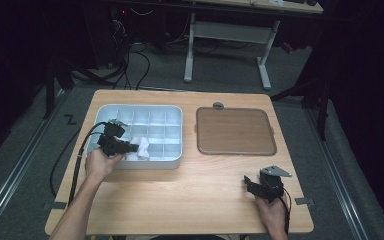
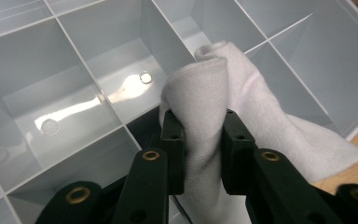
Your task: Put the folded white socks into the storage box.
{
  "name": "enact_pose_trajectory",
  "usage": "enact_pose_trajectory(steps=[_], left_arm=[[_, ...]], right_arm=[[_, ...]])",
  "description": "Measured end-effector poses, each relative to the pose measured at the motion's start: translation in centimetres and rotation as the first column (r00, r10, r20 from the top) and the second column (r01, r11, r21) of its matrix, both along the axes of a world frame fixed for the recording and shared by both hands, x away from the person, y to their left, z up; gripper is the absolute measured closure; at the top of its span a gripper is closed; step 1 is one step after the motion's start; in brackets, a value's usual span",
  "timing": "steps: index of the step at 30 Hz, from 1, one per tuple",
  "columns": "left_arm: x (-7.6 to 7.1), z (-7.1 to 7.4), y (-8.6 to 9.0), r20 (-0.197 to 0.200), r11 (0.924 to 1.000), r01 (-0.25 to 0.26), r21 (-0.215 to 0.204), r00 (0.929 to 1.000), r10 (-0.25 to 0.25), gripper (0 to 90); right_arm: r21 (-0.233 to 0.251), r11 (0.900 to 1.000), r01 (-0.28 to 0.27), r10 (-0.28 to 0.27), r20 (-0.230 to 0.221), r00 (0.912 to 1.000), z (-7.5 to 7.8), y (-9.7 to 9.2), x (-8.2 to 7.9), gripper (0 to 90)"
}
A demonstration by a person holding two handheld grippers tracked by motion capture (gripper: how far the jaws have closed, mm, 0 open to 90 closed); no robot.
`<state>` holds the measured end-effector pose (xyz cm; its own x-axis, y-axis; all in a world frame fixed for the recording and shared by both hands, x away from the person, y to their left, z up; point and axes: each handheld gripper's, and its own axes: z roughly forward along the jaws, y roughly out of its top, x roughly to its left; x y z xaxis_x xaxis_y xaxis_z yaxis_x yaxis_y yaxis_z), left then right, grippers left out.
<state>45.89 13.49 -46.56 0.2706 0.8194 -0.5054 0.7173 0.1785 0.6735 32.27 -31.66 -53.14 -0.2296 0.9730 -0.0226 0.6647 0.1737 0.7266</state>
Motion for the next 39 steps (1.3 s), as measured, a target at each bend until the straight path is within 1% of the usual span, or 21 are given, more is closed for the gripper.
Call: enact_pose_trajectory(steps=[6, 10, 19, 24, 26, 34, 39], left_arm=[[0.1, -0.7, -0.4, 0.003, 0.9987, 0.002, 0.052, 1.0000, -0.002, 74.8], [0.1, -0.8, -0.4, 0.002, 0.9987, -0.001, 0.050, 1.0000, 0.001, 74.8], [0.2, -1.4, -0.8, -0.007, 0.9961, 0.001, 0.088, 1.0000, -0.001, 74.9], [0.4, -1.9, -1.0, -0.032, 0.9941, 0.009, 0.108, 0.9995, -0.006, 75.0], [0.4, -2.0, -1.1, -0.037, 0.9949, 0.002, 0.101, 0.9993, 0.002, 75.1], [0.5, -2.3, -1.3, -0.057, 0.9938, 0.000, 0.112, 0.9984, 0.006, 75.2], [0.6, -2.5, -1.5, -0.059, 0.9927, -0.004, 0.121, 0.9982, 0.011, 75.1]], right_arm=[[0.000, 1.0000, 0.000, 0.000, 0.000, 1.0000, 0.0, 0.0, 0.0, 33.5], [0.000, 1.0000, 0.000, 0.000, 0.000, 1.0000, 0.0, 0.0, 0.0, 33.6], [0.000, 1.0000, 0.000, 0.000, 0.000, 1.0000, 0.0, 0.0, 0.0, 33.5], [0.000, 1.0000, 0.000, 0.000, 0.000, 1.0000, 0.0, 0.0, 0.0, 33.5], [0.000, 1.0000, 0.000, 0.000, 0.000, 1.0000, 0.0, 0.0, 0.0, 33.5], [0.000, 1.0000, 0.000, 0.000, 0.000, 1.0000, 0.0, 0.0, 0.0, 33.6], [0.000, 1.0000, 0.000, 0.000, 0.000, 1.0000, 0.0, 0.0, 0.0, 33.5]])
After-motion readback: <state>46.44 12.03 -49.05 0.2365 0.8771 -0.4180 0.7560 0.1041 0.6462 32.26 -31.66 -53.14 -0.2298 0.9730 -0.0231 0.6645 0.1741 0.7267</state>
